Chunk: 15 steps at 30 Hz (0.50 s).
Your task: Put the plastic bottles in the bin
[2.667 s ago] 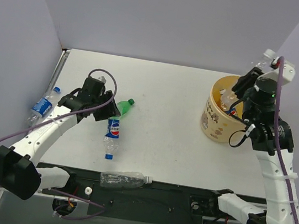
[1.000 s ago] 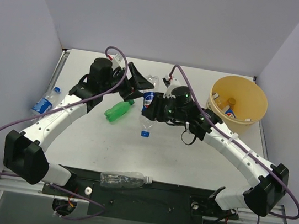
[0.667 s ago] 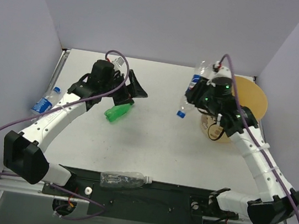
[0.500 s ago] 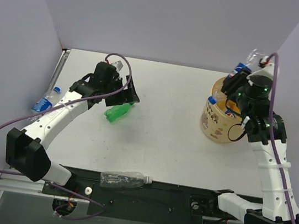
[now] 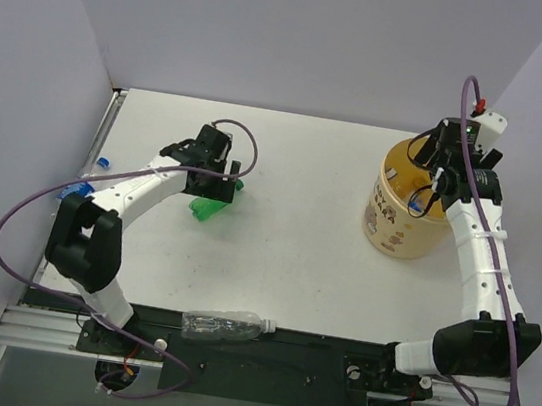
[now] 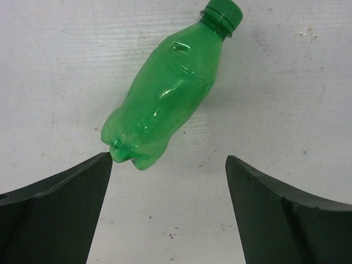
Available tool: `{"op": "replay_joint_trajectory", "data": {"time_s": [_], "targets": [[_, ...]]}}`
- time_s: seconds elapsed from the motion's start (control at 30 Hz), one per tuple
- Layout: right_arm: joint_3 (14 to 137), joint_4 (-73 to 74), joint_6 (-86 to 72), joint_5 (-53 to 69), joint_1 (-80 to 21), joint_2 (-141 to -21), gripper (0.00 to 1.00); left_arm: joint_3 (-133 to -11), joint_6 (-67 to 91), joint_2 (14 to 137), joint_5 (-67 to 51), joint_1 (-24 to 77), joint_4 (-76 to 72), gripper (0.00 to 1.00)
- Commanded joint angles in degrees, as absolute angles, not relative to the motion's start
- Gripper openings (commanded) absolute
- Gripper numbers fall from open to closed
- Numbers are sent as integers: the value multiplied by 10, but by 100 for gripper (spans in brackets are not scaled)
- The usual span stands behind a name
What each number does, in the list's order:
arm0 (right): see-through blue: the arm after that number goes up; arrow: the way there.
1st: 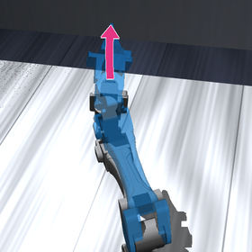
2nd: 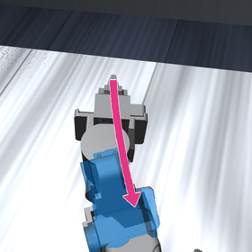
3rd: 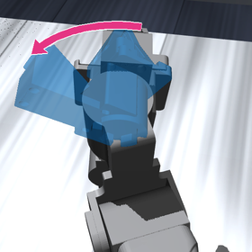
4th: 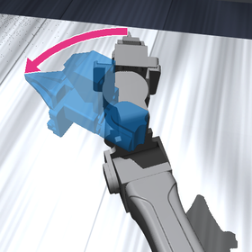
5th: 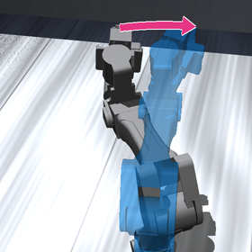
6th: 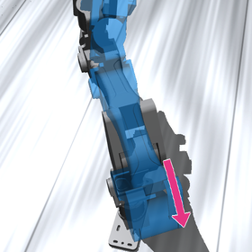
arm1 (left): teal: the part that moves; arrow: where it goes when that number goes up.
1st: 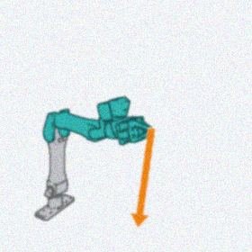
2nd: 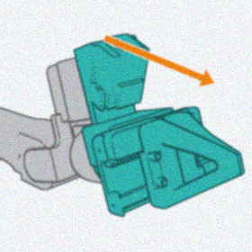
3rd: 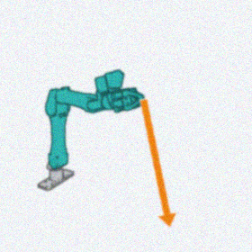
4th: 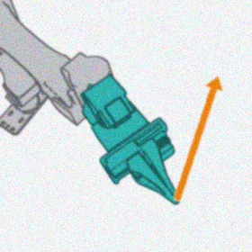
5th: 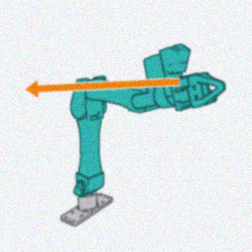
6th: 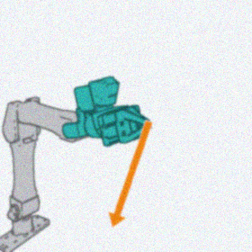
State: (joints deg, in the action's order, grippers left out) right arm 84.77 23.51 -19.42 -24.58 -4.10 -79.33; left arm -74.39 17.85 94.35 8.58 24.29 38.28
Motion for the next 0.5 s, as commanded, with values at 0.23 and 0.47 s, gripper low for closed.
{"op": "replay_joint_trajectory", "data": {"time_s": [0.23,0.47], "targets": [[846,265,-209,-230,-40,-702,82,-803,141,1048,141,245,382,92],[798,284,-228,-189,-45,-628,82,-816,132,1093,150,245,362,90]]}}
